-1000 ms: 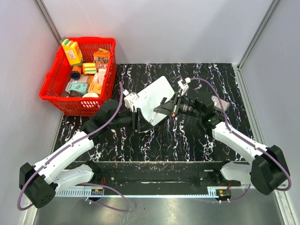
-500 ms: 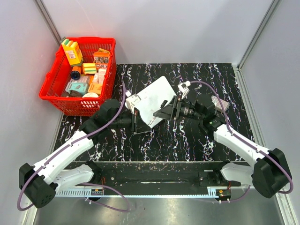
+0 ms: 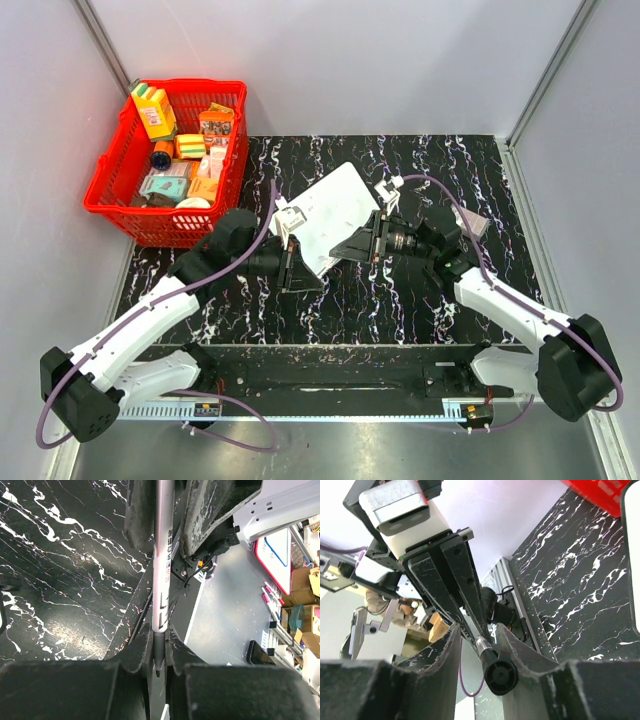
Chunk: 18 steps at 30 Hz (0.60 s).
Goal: Write a sentence on the whiteboard
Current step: Pass from the left arm to the right
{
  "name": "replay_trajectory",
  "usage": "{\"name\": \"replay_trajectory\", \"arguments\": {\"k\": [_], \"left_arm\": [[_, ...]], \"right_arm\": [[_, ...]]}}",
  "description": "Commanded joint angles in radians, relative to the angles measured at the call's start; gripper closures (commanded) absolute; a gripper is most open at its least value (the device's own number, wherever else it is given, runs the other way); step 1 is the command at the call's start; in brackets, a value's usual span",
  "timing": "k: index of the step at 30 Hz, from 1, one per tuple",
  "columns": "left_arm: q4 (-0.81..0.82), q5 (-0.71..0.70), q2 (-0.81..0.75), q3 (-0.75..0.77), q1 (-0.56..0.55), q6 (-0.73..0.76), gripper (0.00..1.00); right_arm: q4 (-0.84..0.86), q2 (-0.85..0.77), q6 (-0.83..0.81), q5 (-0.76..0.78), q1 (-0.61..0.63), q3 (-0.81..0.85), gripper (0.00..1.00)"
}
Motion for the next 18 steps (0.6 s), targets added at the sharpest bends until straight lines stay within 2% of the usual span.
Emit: {"name": "replay_trajectory", "arguments": {"k": [1, 4, 6, 9, 14, 15, 16, 18], "left_arm": [[0.014, 0.036, -0.004, 0.052, 0.002, 0.029, 1.00], [0.012, 0.037, -0.008, 0.053, 0.002, 0.029, 1.00], [0.014, 0.040, -0.009, 0.052, 0.002, 0.029, 1.00], [0.014, 0.042, -0.012, 0.052, 0.002, 0.029, 1.00], [0.012, 0.062, -0.006, 0.050, 0.002, 0.032, 1.00], [0.012, 0.065, -0.004, 0.050, 0.002, 0.032, 1.00], [0.014, 0.068, -0.004, 0.049, 0.002, 0.034, 1.00], [0.014, 0.070, -0.004, 0.049, 0.002, 0.035, 1.00]], "right_arm": [[0.148, 0.014, 0.047, -0.110, 0.000, -0.008, 0.61], [0.153, 0.014, 0.053, -0.138, 0.000, -0.015, 0.59], [0.150, 0.011, 0.047, -0.153, 0.000, -0.017, 0.53], [0.124, 0.006, 0.032, -0.166, 0.000, -0.017, 0.49], [0.121, -0.001, 0.026, -0.152, 0.000, -0.024, 0.59], [0.121, -0.001, 0.027, -0.149, 0.000, -0.024, 0.62], [0.127, 0.000, 0.027, -0.146, 0.000, -0.023, 0.69], [0.131, 0.005, 0.036, -0.138, 0.000, -0.021, 0.74]]}}
